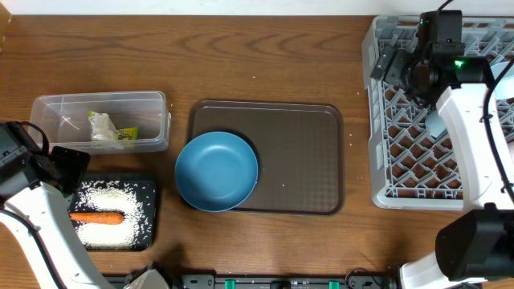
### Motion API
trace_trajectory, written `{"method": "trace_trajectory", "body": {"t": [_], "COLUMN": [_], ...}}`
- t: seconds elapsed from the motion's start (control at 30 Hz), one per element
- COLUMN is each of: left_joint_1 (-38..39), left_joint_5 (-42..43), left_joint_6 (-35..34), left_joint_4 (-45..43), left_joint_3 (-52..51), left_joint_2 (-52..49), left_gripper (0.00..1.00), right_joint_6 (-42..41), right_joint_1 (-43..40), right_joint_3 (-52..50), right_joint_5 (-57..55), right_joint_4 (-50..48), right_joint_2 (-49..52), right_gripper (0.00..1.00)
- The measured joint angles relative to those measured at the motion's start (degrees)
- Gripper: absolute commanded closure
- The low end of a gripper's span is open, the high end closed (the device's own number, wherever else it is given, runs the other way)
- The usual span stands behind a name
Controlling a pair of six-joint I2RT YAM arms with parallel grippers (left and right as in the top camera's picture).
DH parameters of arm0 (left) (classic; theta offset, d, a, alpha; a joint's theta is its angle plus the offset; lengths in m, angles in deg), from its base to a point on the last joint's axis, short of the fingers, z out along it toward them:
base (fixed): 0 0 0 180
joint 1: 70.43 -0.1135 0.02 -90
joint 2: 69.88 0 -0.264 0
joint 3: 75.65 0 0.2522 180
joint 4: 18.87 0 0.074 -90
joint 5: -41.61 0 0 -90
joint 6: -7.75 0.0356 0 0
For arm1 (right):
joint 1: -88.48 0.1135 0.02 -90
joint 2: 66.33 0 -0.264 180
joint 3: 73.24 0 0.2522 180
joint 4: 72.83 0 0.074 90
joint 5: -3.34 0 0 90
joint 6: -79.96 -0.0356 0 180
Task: Sort waste into correct bins and load items into the dishwasher rack
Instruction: 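Move the right gripper to the light blue plate and grasp its rim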
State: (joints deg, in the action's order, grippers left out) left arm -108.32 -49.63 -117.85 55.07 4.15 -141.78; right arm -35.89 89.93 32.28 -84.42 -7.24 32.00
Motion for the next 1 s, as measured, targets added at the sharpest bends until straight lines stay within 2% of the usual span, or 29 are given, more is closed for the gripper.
{"method": "trace_trajectory", "body": {"t": [0.17, 0.3, 0.53, 0.77, 1.0], "left_joint_1": [0.00, 0.02, 0.00, 0.00, 0.00], "left_joint_5": [0.02, 0.02, 0.13, 0.46, 0.50], "left_joint_6": [0.00, -0.11, -0.13, -0.13, -0.13], "left_joint_4": [0.02, 0.02, 0.00, 0.00, -0.02], "left_joint_3": [0.00, 0.00, 0.00, 0.00, 0.00], "left_joint_2": [0.00, 0.00, 0.00, 0.00, 0.00], "left_gripper": [0.00, 0.02, 0.02, 0.02, 0.02], "right_joint_6": [-1.14, 2.10, 6.73, 11.82, 17.46], "right_joint_1": [0.46, 5.49, 28.13, 47.65, 57.99], "right_joint_3": [0.00, 0.00, 0.04, 0.11, 0.11], "right_joint_5": [17.88, 25.03, 16.65, 8.52, 6.80], "right_joint_4": [1.22, 1.27, 1.27, -3.74, -4.22], "right_joint_2": [0.00, 0.00, 1.92, 11.69, 17.18], "right_gripper": [0.03, 0.04, 0.01, 0.01, 0.01]}}
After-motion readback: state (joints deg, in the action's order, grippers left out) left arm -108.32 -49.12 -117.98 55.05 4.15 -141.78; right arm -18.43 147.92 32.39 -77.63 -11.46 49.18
